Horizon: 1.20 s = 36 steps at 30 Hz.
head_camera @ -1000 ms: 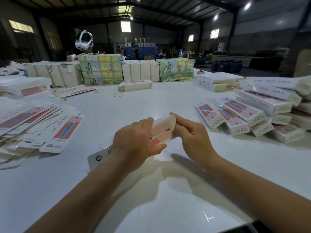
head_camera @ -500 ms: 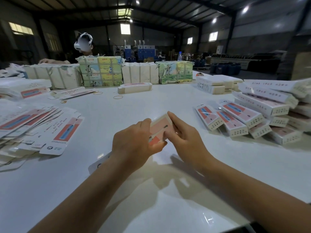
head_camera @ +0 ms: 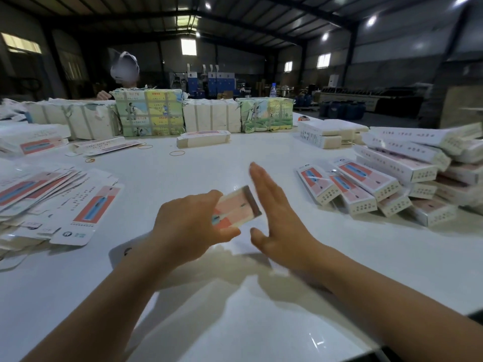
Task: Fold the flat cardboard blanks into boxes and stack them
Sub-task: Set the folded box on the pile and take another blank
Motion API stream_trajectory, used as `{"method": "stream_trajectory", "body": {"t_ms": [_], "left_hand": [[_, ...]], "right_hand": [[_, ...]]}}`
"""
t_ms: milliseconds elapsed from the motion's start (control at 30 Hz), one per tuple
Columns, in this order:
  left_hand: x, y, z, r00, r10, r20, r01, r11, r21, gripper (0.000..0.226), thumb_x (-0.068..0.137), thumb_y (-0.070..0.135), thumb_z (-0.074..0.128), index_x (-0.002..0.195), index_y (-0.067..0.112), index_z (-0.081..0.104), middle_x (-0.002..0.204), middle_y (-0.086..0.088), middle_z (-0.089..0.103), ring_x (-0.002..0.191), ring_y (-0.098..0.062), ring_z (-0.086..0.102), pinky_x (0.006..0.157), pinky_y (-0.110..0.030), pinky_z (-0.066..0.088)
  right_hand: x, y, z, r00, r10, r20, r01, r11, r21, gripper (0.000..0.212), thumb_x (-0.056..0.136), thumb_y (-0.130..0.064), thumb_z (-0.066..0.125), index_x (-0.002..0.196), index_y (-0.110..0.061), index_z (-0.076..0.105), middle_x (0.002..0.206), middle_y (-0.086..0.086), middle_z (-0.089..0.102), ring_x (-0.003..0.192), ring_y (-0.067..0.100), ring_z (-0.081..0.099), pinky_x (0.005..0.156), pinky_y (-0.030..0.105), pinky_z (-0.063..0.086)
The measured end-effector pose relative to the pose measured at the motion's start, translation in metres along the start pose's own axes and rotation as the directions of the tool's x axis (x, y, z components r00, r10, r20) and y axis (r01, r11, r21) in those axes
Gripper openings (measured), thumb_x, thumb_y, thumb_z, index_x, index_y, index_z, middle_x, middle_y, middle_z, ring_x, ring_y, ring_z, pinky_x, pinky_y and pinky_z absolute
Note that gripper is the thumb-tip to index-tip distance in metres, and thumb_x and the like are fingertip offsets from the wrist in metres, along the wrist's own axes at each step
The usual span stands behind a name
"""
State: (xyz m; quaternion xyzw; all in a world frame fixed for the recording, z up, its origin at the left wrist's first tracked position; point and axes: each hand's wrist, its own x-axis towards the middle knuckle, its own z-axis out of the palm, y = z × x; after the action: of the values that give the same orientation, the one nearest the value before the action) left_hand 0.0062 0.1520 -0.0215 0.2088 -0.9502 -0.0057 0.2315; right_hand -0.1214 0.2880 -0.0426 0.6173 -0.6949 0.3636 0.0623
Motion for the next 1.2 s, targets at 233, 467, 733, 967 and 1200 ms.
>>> {"method": "stream_trajectory", "body": {"t_ms": [233, 467, 733, 967, 1200], "left_hand": [[-0.004, -0.001, 0.003, 0.967, 0.222, -0.128, -0.215, 0.974, 0.065, 0.055, 0.079, 0.055, 0.064, 0.117, 0.016, 0.063, 0.106, -0.003, 0.069, 0.095, -0.023, 0.063, 0.088, -0.035, 0.046], [0.001, -0.023, 0.046, 0.994, -0.073, -0.081, 0.061, 0.989, -0.133, 0.061, 0.066, 0.059, 0.05, 0.104, 0.016, 0.07, 0.103, -0.007, 0.07, 0.097, -0.033, 0.064, 0.081, -0.052, 0.049], [0.011, -0.036, 0.079, 0.979, -0.162, 0.125, 0.195, 0.923, -0.333, 0.025, 0.053, 0.07, 0.043, 0.068, 0.05, 0.049, 0.089, 0.007, 0.059, 0.098, -0.031, 0.059, 0.087, -0.049, 0.045], [0.013, -0.028, 0.068, 0.97, -0.156, 0.189, 0.203, 0.944, -0.261, 0.055, 0.053, 0.072, 0.037, 0.088, 0.037, 0.062, 0.1, 0.003, 0.06, 0.106, -0.026, 0.055, 0.093, -0.047, 0.041], [0.008, -0.012, 0.058, 0.986, -0.098, 0.134, 0.129, 0.959, -0.252, 0.027, 0.079, 0.05, 0.055, 0.099, 0.034, 0.062, 0.111, 0.007, 0.058, 0.106, -0.017, 0.047, 0.094, -0.037, 0.039]], "right_hand": [[0.003, 0.015, 0.008, 0.993, -0.116, 0.035, 0.119, 0.894, -0.433, 0.064, 0.086, -0.032, 0.065, 0.142, -0.011, 0.042, 0.136, 0.007, 0.051, 0.118, 0.03, 0.045, 0.094, 0.043, 0.042], [0.036, 0.05, -0.097, 0.886, 0.231, -0.402, -0.33, 0.923, -0.199, 0.05, 0.088, -0.041, 0.061, 0.132, -0.017, 0.05, 0.109, 0.005, 0.063, 0.085, 0.018, 0.055, 0.072, 0.035, 0.051], [0.032, 0.129, -0.275, 0.564, 0.322, -0.761, -0.727, 0.631, -0.272, 0.04, 0.089, -0.04, 0.055, 0.122, -0.017, 0.057, 0.115, 0.012, 0.054, 0.097, 0.027, 0.053, 0.082, 0.038, 0.048], [0.005, 0.165, -0.275, 0.551, 0.508, -0.662, -0.828, 0.235, -0.509, 0.039, 0.093, -0.039, 0.044, 0.122, -0.018, 0.059, 0.127, 0.015, 0.052, 0.116, 0.035, 0.044, 0.094, 0.045, 0.034], [0.044, 0.089, -0.235, 0.8, 0.128, -0.586, -0.529, 0.611, -0.588, 0.038, 0.096, -0.034, 0.044, 0.127, -0.015, 0.056, 0.131, 0.008, 0.053, 0.122, 0.027, 0.042, 0.098, 0.044, 0.032]]}}
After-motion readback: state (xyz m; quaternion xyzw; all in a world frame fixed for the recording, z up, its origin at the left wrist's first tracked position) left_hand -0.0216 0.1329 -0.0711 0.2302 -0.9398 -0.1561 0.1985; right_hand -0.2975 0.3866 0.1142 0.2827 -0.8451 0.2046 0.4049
